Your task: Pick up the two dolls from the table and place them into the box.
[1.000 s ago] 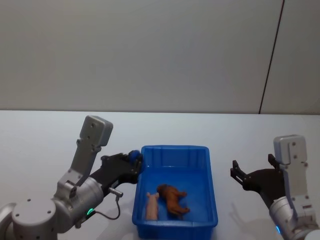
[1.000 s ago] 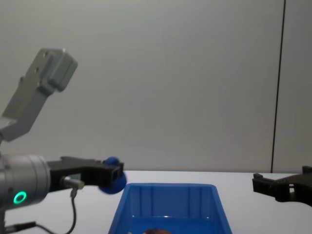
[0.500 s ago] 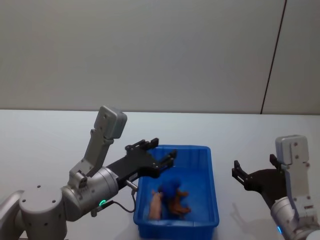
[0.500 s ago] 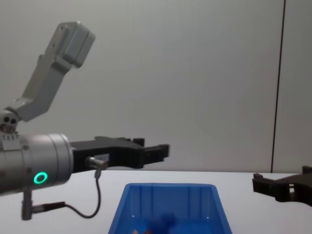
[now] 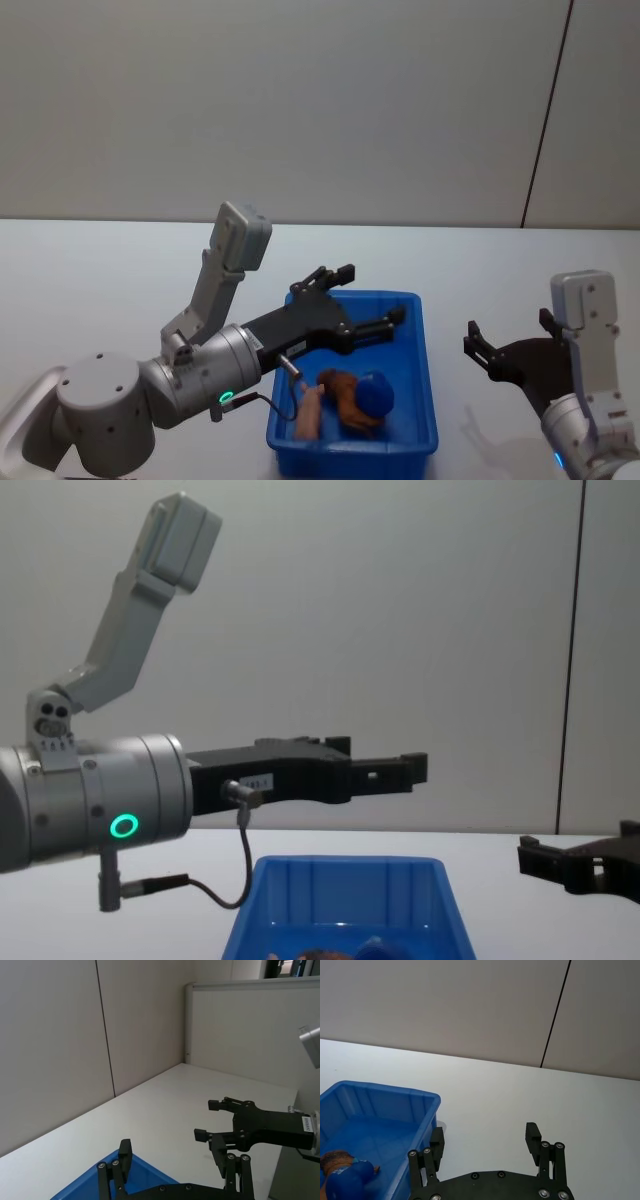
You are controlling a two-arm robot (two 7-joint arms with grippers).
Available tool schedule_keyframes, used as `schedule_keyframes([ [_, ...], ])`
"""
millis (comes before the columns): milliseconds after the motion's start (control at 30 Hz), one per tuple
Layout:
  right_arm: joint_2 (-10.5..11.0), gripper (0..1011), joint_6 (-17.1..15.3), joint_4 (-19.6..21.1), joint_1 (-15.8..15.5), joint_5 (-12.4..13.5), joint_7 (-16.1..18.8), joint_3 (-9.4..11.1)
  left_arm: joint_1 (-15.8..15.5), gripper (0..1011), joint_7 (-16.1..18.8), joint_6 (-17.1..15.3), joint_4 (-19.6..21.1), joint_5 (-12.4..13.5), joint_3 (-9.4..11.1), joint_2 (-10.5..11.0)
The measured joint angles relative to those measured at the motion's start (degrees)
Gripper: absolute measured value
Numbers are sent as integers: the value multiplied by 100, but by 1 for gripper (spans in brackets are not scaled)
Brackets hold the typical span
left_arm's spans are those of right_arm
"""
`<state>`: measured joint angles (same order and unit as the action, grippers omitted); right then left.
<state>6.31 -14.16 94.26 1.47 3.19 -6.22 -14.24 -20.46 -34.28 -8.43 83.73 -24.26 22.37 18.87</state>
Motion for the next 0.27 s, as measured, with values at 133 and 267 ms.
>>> schedule_keyframes([
  [133, 0, 1001, 0, 0, 0, 0, 0, 0, -45, 1001, -133, 50, -56, -29, 15, -31],
  [267, 0, 1001, 0, 0, 0, 0, 0, 0, -83, 1001, -245, 92, -101, -54, 25, -59],
])
